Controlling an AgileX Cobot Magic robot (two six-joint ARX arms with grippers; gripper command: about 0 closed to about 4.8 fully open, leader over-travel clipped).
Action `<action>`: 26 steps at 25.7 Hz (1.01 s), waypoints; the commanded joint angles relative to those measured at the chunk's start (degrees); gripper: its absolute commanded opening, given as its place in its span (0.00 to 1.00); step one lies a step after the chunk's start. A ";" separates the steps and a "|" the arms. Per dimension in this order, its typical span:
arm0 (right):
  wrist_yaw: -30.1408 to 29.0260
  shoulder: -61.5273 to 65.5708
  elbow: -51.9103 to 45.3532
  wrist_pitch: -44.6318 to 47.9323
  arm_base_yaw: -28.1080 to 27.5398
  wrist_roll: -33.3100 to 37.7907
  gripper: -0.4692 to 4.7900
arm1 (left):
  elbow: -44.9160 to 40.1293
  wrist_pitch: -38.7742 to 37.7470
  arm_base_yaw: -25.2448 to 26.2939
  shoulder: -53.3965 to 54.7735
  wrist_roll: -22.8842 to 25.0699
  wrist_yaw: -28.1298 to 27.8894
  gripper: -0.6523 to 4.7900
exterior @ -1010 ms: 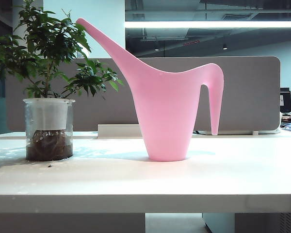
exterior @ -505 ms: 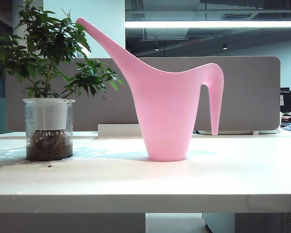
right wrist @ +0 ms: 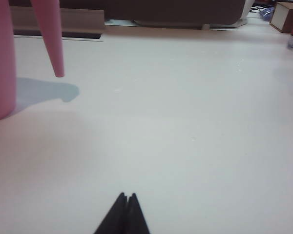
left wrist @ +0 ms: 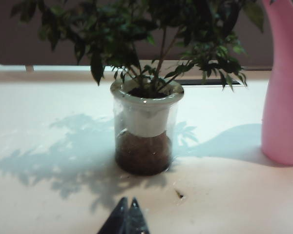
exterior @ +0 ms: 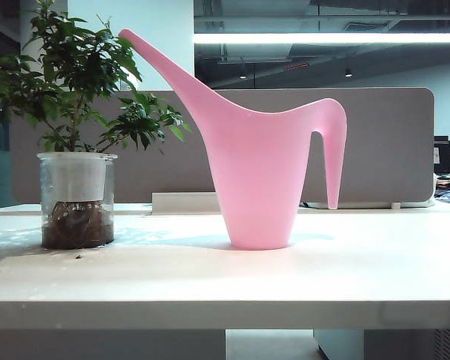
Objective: Pick up the watering can from the table, water the potted plant, and put the can back.
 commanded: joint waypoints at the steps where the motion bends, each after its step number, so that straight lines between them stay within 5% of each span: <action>1: 0.00 0.20 -0.39 0.59 0.00 0.17 0.08 | -0.96 -3.69 -1.51 0.24 -1.51 -1.53 0.11; 9: 0.00 0.02 -0.39 0.72 -0.02 0.17 0.08 | -6.47 -1.44 -13.03 0.22 -3.21 -5.77 0.11; 12: 0.02 -0.02 -0.39 0.76 -0.02 0.17 0.08 | -6.82 -1.29 -15.93 0.22 -1.88 -11.39 0.11; 15: 0.02 0.00 -0.39 0.72 -0.02 0.17 0.08 | -7.61 0.31 -15.91 0.22 -1.92 -18.69 0.11; 26: 0.00 0.00 -0.39 0.72 -0.02 0.17 0.08 | -7.67 0.37 -13.64 0.22 -1.27 -19.23 0.11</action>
